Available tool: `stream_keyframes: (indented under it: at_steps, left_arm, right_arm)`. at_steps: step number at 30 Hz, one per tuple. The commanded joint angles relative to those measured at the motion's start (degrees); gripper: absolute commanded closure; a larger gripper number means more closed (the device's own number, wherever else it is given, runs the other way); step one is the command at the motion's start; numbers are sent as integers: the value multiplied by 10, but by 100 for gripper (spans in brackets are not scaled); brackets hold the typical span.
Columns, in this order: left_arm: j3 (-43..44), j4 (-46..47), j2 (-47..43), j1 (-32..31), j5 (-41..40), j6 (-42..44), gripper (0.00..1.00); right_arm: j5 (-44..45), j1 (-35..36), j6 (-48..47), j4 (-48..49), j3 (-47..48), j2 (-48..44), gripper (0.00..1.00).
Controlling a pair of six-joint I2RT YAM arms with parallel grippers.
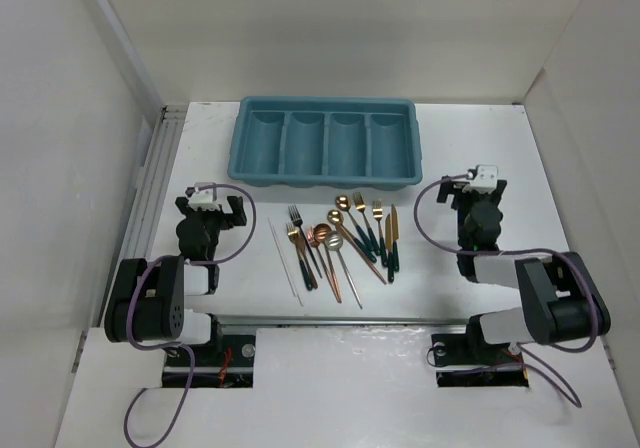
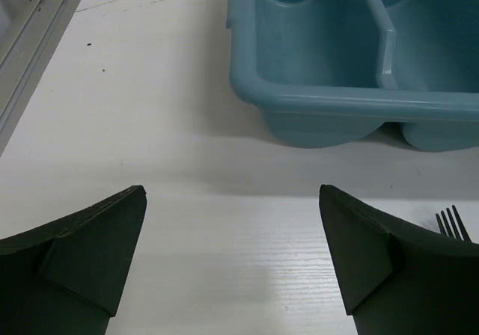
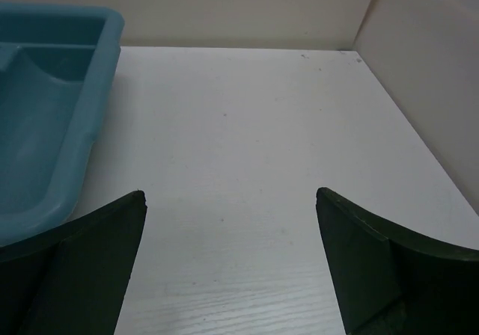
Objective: Sort the eating utensils into containers
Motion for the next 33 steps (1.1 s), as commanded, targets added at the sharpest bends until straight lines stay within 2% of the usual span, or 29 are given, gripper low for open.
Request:
stream_keyframes:
  at_steps: [1,2,3,4,6,7,8,9,10,11,12,13,14,15,16,17,18,19,20,21,22,23,24,25,26,27,28,31,33]
  left_arm:
    - [1,121,-4,4,12,1,0]
    - [1,121,-4,4,12,1,0]
    - [1,121,-4,-1,6,1,0]
    - [1,121,-4,-9,6,1,0]
    - [-10,144,-19,-1,88,43,0]
    - [-17,164,-38,-6,67,35,0]
    - [-17,132,-65,-6,67,29,0]
    - [8,59,-110,0,88,34,0]
    - [48,-151,-200,5,118,99,0]
    - [150,-256,-228,-2,155,196,0]
    - [195,-336,-244,-12,193,283,0]
    - [237,-395,-252,-17,177,346,0]
    - [271,-448,-252,-23,145,376,0]
    - [333,-463,-252,-23,52,359,0]
    - [367,-504,-226,-23,-2,278,0]
    - [405,-542,-212,-23,-61,278,0]
    - [494,-599,-196,-23,-116,178,0]
    - [538,-661,-181,-23,-153,144,0]
    - [572,-724,-167,-16,-135,127,0]
    - [594,-813,-159,-16,-118,118,0]
    - [600,-841,-165,-23,-95,89,0]
    - [588,-862,-172,-24,-85,65,0]
    - [576,-898,-185,-29,-78,39,0]
    - [549,-915,-185,-29,-78,9,3]
    - [537,-932,-190,-29,-72,-43,7]
    - [525,-946,-190,-29,-72,-61,16]
    - [511,-955,-190,-35,-67,-73,20]
    - [473,-955,-196,-35,-45,-85,26]
    - [473,-950,-202,-40,-45,-98,26]
  right_arm:
    - [21,15,-4,-121,83,-63,0]
    - [21,20,-11,-236,150,-77,0]
    - [21,26,-19,-268,176,-99,0]
    - [26,32,-54,-284,197,-113,0]
    - [42,66,-112,-310,255,-144,0]
    - [52,80,-190,-325,280,-168,0]
    - [86,97,-235,-342,310,-176,0]
    - [112,133,-282,-384,376,-176,0]
    - [142,152,-331,-406,410,-176,0]
    - [175,168,-432,-426,443,-166,0]
    - [249,198,-472,-443,499,-156,0]
    - [296,210,-494,-451,525,-146,0]
    - [352,219,-455,-452,552,-125,0]
    - [450,228,-403,-463,583,-117,0]
    - [456,250,-266,-637,662,-117,0]
    - [408,258,-202,-774,705,-117,4]
    - [331,266,-145,-893,740,-117,12]
    - [229,266,-84,-971,759,-117,18]
    - [200,266,-19,-1074,754,-117,22]
    - [174,266,100,-1116,737,-123,35]
    - [98,266,146,-1148,712,-123,40]
    - [61,266,190,-1187,646,-130,46]
    - [29,266,237,-1195,608,-142,59]
    - [-3,266,309,-1195,569,-150,65]
    - [-42,280,342,-1195,532,-159,69]
    - [-54,287,367,-1178,468,-167,71]
    - [-63,292,400,-1165,441,-190,71]
    - [-83,298,413,-1119,368,-215,72]
    - [-93,298,406,-1092,346,-215,73]
